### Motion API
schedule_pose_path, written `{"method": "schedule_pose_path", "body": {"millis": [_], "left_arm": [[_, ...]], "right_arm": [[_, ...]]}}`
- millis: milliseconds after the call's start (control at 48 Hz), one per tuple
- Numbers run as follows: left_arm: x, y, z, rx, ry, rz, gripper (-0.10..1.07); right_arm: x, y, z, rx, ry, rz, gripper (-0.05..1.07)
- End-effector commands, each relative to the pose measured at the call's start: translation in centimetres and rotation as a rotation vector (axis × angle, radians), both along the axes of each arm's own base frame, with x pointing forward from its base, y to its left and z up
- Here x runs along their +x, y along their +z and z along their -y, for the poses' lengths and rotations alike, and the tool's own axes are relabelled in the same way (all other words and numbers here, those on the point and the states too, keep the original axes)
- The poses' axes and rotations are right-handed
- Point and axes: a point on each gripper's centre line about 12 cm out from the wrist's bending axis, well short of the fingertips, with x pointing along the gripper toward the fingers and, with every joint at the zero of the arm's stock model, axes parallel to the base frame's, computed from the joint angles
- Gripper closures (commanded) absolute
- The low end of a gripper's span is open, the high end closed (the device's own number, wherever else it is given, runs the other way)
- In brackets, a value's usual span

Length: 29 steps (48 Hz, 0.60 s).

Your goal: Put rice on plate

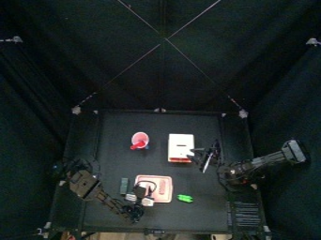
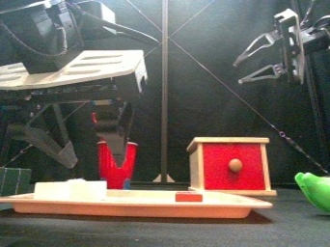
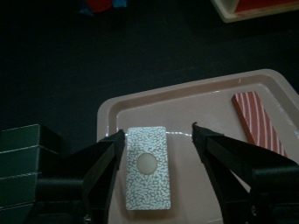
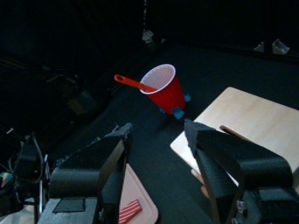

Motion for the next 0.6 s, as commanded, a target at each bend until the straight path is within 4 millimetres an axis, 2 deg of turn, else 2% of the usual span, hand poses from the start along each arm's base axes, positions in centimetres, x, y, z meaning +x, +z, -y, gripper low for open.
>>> {"method": "schedule_pose_path", "body": {"millis": [0, 583], "left_arm": [[0.43, 1.30, 0.17, -0.024, 0.008, 0.034, 0.04], [0.18, 2.04, -0.10, -0.029, 0.007, 0.042, 0.04]], "right_arm": [[0.12, 0.35, 0.04, -0.001, -0.005, 0.010, 0.17], [0.08, 0.22, 0.06, 0.000, -0.005, 0.007, 0.17]]}}
